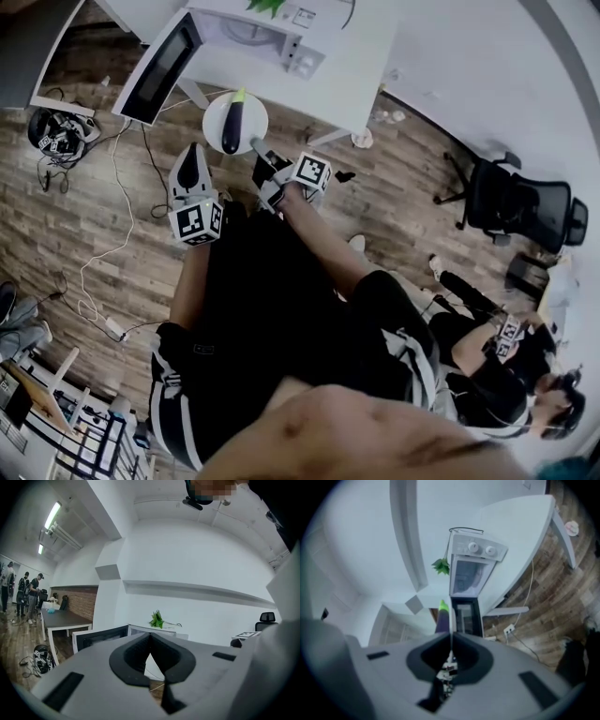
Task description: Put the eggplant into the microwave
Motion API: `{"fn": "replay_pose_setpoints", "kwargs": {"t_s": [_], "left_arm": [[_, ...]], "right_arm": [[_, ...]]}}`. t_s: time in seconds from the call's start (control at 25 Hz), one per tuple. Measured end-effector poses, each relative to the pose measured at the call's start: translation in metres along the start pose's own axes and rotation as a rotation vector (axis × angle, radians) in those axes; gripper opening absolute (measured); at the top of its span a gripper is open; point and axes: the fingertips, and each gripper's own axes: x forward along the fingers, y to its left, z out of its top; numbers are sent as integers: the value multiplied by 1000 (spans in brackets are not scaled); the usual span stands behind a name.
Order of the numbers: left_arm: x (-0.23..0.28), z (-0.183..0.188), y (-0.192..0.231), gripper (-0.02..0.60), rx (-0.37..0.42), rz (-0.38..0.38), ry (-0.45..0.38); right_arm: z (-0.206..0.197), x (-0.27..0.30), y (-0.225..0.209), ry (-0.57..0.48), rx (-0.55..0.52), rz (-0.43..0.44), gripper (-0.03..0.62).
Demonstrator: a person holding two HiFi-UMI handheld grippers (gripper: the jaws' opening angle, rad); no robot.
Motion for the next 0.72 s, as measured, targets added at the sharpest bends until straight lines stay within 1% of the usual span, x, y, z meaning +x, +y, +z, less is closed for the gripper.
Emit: {"fn": "replay_pose_setpoints", "kwargs": {"t_s": [0.28, 0.52, 0.72], "left_arm": [[20, -5, -3, 32, -2, -7, 10], [42, -9, 7, 32, -2, -23, 14], [62, -7, 17, 32, -6, -41, 24]], "right_arm": [[8, 13, -6, 0, 14, -5, 38], [15, 34, -7, -6, 10, 1, 38], [23, 52, -8, -23, 12, -10, 38]]}}
